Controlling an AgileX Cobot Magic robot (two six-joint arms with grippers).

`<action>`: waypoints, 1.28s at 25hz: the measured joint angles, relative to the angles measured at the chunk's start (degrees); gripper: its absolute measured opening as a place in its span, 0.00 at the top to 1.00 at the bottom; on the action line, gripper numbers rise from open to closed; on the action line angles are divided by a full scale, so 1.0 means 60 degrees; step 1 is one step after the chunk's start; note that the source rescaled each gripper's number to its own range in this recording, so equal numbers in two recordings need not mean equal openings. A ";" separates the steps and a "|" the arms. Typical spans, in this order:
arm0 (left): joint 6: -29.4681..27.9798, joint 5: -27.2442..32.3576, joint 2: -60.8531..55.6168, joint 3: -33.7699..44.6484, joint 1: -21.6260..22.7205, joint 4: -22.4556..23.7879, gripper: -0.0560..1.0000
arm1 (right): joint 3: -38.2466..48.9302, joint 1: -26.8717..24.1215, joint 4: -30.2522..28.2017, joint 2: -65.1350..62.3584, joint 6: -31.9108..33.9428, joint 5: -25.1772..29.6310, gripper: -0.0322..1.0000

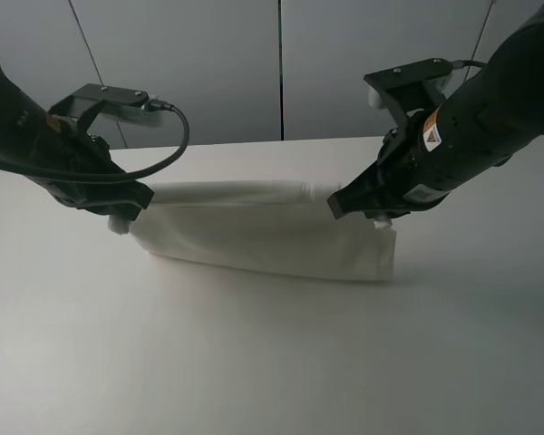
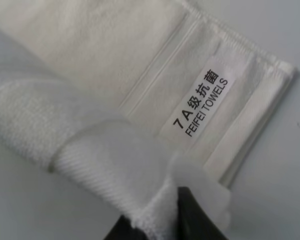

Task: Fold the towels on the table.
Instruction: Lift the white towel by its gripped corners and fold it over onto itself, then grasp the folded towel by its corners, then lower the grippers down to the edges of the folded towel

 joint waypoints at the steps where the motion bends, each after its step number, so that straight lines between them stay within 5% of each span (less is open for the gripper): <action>1: 0.0000 -0.0091 0.0000 0.0000 0.0000 0.0000 0.92 | 0.0000 0.0000 -0.0100 0.0107 0.0118 -0.0056 0.97; 5: -0.0019 -0.0508 0.0000 -0.0009 0.0021 0.0040 0.86 | 0.0000 0.0000 -0.0588 0.0618 0.0453 -0.0295 0.97; 13: -0.0019 -0.1394 0.0000 -0.0009 0.0075 0.0573 0.57 | 0.0000 0.0000 -0.3031 0.1431 0.2895 -0.0645 0.97; 15: -0.0037 -0.1488 0.0000 -0.0009 0.0118 0.0668 0.44 | 0.0000 0.0000 -0.3529 0.1471 0.3574 -0.0710 0.95; 17: -0.0092 -0.1614 0.0000 -0.0009 0.0199 0.0783 0.30 | 0.0000 0.0000 -0.4001 0.1471 0.4196 -0.0876 0.75; 20: -0.0355 -0.1838 0.0000 -0.0009 0.0407 0.0806 0.17 | 0.0000 0.0000 -0.4328 0.1471 0.5229 -0.1000 0.18; 21: -0.0413 -0.1874 0.0000 -0.0009 0.0515 0.0821 0.15 | 0.0000 0.0000 -0.4416 0.1471 0.5458 -0.1000 0.08; 32: -0.0557 -0.1768 0.0000 -0.0009 0.0868 0.0849 0.14 | 0.0000 0.0000 -0.4452 0.1471 0.5920 -0.0810 0.00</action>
